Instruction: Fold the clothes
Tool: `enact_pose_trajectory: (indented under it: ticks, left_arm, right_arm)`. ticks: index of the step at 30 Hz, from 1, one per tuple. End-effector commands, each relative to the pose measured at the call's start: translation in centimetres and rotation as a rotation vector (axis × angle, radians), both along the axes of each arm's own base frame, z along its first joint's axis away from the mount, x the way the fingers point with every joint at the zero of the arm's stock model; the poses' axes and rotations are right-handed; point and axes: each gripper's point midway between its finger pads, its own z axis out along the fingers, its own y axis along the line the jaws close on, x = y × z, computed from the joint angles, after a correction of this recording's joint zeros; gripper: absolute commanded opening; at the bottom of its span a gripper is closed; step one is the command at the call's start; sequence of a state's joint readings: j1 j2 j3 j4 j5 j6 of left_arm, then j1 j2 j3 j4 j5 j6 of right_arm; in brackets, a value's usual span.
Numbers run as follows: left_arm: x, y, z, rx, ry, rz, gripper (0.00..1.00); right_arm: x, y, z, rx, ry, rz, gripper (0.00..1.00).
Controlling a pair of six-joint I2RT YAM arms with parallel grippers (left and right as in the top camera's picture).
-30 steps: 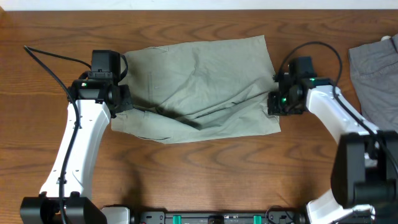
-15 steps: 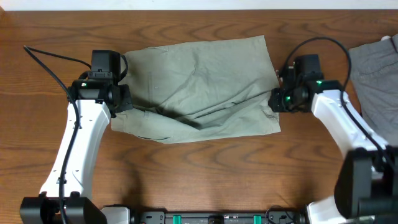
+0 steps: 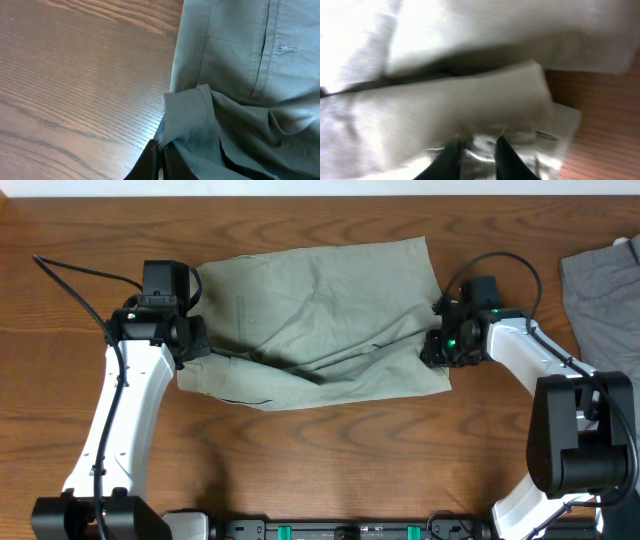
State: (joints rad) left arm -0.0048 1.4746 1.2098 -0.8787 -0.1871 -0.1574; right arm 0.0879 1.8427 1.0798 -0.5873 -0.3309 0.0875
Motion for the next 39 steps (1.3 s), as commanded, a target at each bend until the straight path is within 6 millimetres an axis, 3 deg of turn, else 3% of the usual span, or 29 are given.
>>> enact_pose_trajectory:
  ticks: [1, 8, 14, 19, 25, 27, 30, 32, 35, 39]
  left_arm:
    - [0.2, 0.4, 0.7, 0.015, -0.019, 0.009, 0.06]
    - [0.2, 0.5, 0.7, 0.016, -0.019, 0.009, 0.06]
    - [0.2, 0.4, 0.7, 0.016, -0.019, 0.009, 0.06]
    - [0.2, 0.4, 0.7, 0.016, -0.019, 0.009, 0.06]
    - [0.2, 0.5, 0.7, 0.016, -0.019, 0.009, 0.06]
    - [0.2, 0.5, 0.7, 0.017, -0.019, 0.009, 0.06]
    - [0.2, 0.7, 0.8, 0.017, -0.023, 0.015, 0.06]
    - [0.1, 1.1, 1.4, 0.017, -0.04, 0.029, 0.06]
    - [-0.1, 2.1, 2.6, 0.018, -0.08, 0.058, 0.06]
    - [-0.6, 3.1, 3.9, 0.02, -0.119, 0.09, 0.06]
  right_arm:
    - [-0.2, 1.2, 0.6, 0.087, -0.006, 0.048, 0.15]
    - [-0.2, 0.8, 2.5, 0.086, -0.046, 0.05, 0.02]
    - [0.3, 1.3, 7.6, 0.124, -0.188, 0.079, 0.01]
    - [-0.6, 2.3, 11.5, 0.189, -0.264, 0.12, 0.01]
    - [-2.1, 1.3, 12.4, 0.13, -0.25, 0.098, 0.01]
    - [-2.1, -0.1, 12.3, 0.062, -0.239, 0.032, 0.01]
    - [-2.2, -4.7, 11.9, -0.104, -0.188, -0.258, 0.01]
    - [-2.3, -6.9, 12.9, -0.157, -0.215, -0.364, 0.01]
    - [-1.8, -8.5, 15.5, -0.135, -0.31, -0.424, 0.01]
    - [-1.6, -8.7, 18.6, -0.078, -0.429, -0.392, 0.01]
